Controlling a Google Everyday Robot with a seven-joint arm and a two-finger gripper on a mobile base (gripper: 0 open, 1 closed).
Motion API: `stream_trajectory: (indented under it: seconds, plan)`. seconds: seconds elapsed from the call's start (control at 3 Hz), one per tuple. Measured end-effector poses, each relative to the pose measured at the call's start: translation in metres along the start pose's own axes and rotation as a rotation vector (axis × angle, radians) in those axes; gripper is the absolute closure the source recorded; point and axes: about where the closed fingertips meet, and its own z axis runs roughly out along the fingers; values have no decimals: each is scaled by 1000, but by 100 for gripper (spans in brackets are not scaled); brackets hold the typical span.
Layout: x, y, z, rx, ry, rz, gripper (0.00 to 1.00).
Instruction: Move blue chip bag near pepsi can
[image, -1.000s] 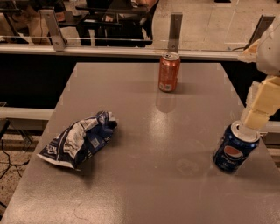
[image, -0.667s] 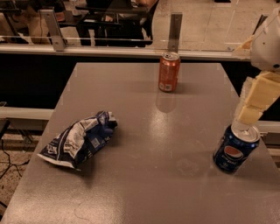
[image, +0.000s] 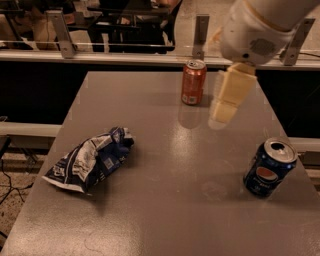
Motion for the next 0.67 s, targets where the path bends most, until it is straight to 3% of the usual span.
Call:
stream_trajectory:
  seconds: [0.67]
  plan:
    - [-92, 0, 68, -109, -59, -207, 0]
